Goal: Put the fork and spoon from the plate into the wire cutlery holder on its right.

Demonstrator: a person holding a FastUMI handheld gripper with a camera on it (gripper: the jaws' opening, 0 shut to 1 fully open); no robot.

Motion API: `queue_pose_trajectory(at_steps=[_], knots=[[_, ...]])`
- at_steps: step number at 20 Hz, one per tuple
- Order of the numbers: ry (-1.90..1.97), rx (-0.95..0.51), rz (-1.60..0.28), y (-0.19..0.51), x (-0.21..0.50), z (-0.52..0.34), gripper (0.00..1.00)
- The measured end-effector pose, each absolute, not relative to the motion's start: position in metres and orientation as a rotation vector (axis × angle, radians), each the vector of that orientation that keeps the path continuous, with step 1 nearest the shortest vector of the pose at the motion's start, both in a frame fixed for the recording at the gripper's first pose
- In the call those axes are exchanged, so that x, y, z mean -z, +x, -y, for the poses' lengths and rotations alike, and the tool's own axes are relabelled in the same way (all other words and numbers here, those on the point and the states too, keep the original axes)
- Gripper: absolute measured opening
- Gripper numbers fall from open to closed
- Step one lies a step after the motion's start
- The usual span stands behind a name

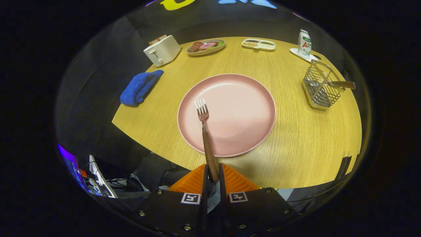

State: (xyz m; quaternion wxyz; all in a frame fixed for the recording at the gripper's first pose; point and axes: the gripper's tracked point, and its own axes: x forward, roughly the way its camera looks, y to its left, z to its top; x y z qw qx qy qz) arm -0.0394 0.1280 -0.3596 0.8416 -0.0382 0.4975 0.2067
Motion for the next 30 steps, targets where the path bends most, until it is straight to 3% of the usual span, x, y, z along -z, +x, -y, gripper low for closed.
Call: queue_pose_trajectory(at_steps=[7, 11, 12, 30], knots=[[-0.075, -0.462, -1.079, -0.039, 0.363, -0.134, 0.17], [-0.042, -0.458, -1.083, -0.038, 0.365, -0.134, 0.12], [-0.033, -0.460, -1.088, -0.038, 0.370, -0.135, 0.05], [0.112, -0.464, -1.027, -0.021, 0.331, -0.122, 0.04]])
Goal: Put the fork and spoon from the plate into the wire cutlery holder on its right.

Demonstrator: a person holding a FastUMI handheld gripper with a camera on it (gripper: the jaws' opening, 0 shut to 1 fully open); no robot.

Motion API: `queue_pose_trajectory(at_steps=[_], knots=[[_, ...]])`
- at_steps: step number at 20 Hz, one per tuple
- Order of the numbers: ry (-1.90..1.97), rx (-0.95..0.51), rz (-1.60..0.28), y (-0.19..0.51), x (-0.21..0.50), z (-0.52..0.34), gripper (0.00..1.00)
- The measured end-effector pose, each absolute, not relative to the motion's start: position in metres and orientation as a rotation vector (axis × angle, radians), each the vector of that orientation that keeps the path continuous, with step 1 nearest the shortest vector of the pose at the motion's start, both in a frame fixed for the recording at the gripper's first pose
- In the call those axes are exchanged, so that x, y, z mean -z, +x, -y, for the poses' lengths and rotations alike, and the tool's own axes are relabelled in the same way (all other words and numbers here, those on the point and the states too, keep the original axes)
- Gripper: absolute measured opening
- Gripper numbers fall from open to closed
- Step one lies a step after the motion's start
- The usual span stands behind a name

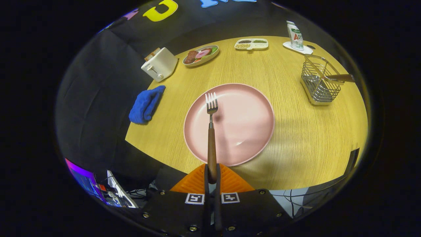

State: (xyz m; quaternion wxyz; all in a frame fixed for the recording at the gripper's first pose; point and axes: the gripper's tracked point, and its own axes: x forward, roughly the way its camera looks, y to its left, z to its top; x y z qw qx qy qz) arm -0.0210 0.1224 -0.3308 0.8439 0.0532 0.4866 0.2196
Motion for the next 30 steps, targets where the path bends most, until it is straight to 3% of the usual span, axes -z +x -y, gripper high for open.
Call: queue_pose_trajectory(at_steps=[18, 30], knots=[[0.214, -0.324, -0.866, 0.054, 0.249, -0.038, 0.04], [0.263, -0.186, -0.855, 0.058, 0.230, 0.050, 0.04]])
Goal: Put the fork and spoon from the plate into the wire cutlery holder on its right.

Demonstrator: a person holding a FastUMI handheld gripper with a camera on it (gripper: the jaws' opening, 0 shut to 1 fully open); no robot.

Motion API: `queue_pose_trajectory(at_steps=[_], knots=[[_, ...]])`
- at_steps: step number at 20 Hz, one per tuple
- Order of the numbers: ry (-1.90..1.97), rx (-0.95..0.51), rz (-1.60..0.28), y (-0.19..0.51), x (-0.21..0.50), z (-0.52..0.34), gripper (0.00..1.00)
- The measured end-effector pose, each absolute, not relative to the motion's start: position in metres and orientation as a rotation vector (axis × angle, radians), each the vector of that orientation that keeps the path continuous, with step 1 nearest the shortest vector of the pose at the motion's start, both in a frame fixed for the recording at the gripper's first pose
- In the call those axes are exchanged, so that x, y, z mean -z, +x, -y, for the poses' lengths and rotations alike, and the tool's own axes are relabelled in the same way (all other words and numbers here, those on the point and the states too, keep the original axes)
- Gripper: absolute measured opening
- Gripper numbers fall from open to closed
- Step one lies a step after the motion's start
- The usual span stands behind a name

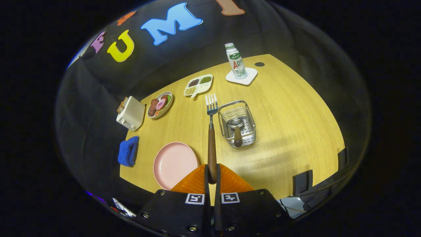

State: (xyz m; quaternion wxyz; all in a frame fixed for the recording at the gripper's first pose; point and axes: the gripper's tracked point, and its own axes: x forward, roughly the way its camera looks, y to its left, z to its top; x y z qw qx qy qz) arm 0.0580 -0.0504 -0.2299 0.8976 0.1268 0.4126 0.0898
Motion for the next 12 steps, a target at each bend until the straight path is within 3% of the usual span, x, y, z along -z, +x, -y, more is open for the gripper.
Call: queue_pose_trajectory(at_steps=[12], knots=[[0.155, -0.173, -1.008, 0.050, 0.245, 0.081, 0.04]])
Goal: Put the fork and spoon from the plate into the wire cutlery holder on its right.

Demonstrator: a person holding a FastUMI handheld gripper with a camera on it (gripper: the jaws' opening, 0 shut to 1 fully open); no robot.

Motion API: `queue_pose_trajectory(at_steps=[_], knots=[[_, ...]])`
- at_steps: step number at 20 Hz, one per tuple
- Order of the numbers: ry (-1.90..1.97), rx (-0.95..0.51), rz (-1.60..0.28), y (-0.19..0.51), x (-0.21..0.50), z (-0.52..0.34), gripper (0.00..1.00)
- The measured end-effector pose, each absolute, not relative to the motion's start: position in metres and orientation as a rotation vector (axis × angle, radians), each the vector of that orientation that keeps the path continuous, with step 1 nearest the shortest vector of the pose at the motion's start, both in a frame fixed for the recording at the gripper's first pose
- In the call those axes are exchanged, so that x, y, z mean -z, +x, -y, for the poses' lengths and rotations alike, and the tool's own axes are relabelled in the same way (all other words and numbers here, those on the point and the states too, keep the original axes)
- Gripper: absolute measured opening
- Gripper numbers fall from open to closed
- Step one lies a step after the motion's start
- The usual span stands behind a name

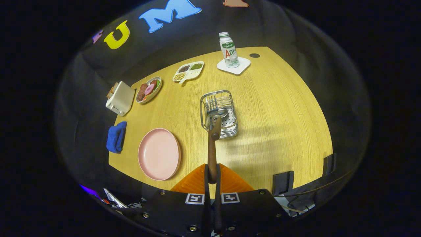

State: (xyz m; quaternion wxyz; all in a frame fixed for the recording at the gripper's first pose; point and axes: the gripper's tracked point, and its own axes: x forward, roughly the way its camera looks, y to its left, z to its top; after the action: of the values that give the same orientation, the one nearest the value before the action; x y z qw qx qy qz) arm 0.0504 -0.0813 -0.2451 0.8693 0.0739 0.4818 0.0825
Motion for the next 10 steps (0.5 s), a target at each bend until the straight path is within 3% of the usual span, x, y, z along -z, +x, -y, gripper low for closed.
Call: queue_pose_trajectory(at_steps=[10], knots=[[0.101, -0.148, -1.080, 0.061, 0.234, 0.088, 0.04]])
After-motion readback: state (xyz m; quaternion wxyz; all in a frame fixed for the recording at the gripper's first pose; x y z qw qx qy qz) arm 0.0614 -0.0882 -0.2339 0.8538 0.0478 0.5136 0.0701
